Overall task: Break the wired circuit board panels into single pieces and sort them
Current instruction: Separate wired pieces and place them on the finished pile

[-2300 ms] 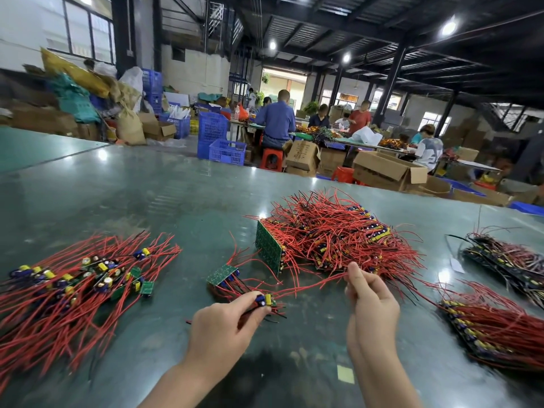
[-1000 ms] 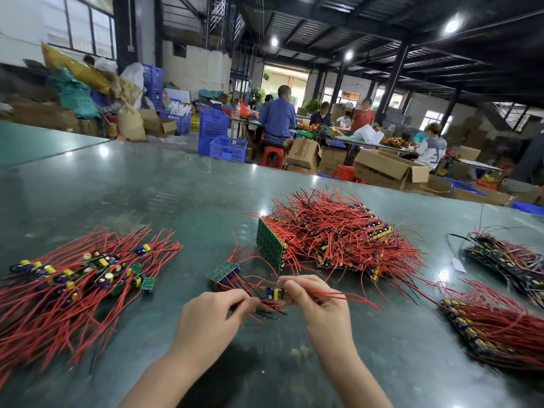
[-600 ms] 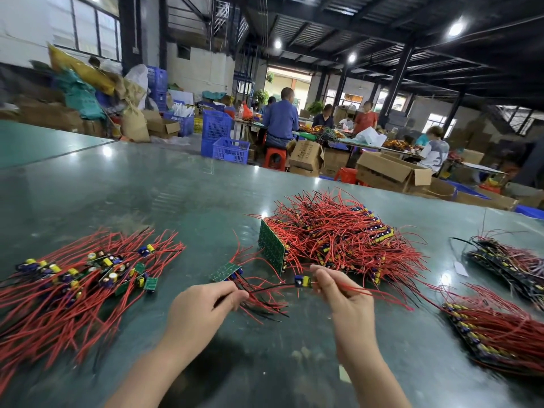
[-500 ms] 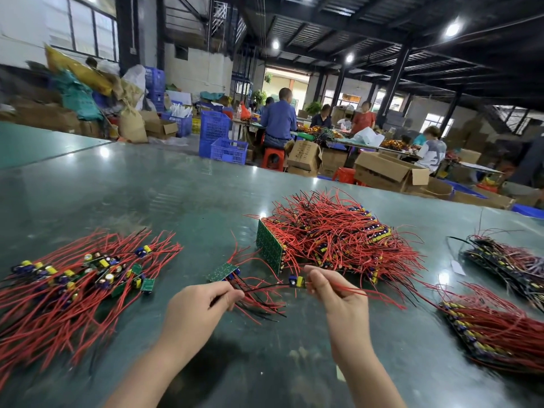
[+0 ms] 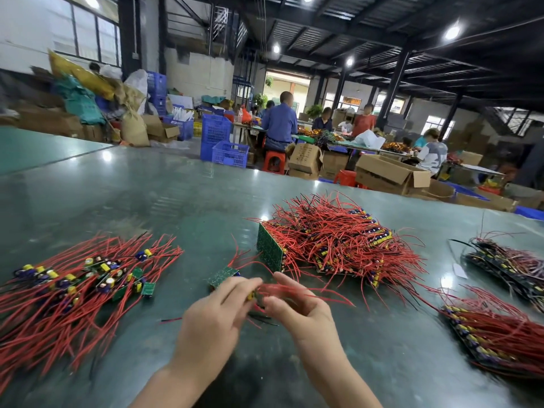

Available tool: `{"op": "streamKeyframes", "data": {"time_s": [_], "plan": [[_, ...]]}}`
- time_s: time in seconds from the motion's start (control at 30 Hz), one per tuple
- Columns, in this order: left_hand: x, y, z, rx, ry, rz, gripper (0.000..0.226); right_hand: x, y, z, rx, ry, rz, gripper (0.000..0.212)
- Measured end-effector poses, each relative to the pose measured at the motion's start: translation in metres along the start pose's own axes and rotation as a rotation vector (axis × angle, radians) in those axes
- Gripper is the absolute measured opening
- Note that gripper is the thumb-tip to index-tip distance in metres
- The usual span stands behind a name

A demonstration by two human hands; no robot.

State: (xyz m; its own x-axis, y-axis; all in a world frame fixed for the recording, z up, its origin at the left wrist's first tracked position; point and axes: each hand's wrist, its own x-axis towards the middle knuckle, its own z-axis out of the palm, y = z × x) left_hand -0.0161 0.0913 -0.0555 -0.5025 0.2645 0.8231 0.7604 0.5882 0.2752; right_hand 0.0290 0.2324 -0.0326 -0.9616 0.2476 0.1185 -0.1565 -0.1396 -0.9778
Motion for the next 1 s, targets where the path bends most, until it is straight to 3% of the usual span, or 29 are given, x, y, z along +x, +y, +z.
{"op": "streamKeyframes", "data": {"time_s": [0.1, 0.2, 0.27, 0.37, 0.47, 0.57, 0.63, 0.7, 0.77, 0.9, 1.0], "plan": [[0.01, -0.027, -0.025, 0.19, 0.115, -0.166, 0.035, -0.001, 0.003, 0.001, -0.185, -0.017, 0.048, 0.043], [0.015, -0.064, -0.048, 0.391, 0.283, -0.465, 0.035, -0.001, 0.003, 0.001, -0.187, -0.004, 0.11, 0.038], [0.015, -0.074, -0.05, 0.487, 0.255, -0.628, 0.056, -0.001, 0.001, -0.001, -0.15, 0.029, 0.127, 0.032], [0.012, -0.066, -0.033, 0.431, 0.081, -0.524, 0.067, 0.0, -0.003, -0.003, -0.122, 0.065, 0.12, 0.025], [0.002, -0.051, -0.003, 0.262, -0.322, -0.436, 0.066, 0.0, -0.006, -0.004, -0.119, 0.064, 0.114, 0.02], [-0.01, -0.054, 0.02, 0.323, -0.57, -0.367, 0.064, -0.001, -0.007, -0.003, -0.12, 0.041, 0.127, 0.02], [-0.01, -0.056, 0.02, 0.246, -0.512, -0.393, 0.055, -0.001, -0.006, -0.002, -0.137, 0.014, 0.131, 0.021], [-0.007, -0.056, 0.018, 0.036, -0.373, -0.408, 0.034, -0.002, -0.004, -0.001, -0.165, 0.0, 0.129, 0.024], [-0.006, -0.05, 0.014, -0.14, -0.332, -0.407, 0.015, -0.002, -0.003, -0.001, -0.196, -0.003, 0.126, 0.027], [-0.007, -0.039, 0.015, -0.357, -0.268, -0.48, 0.032, -0.001, 0.0, -0.002, -0.274, -0.001, 0.116, 0.028], [-0.003, -0.025, 0.013, -0.484, -0.137, -0.404, 0.059, 0.0, 0.003, -0.003, -0.354, 0.019, 0.095, 0.025]]}}
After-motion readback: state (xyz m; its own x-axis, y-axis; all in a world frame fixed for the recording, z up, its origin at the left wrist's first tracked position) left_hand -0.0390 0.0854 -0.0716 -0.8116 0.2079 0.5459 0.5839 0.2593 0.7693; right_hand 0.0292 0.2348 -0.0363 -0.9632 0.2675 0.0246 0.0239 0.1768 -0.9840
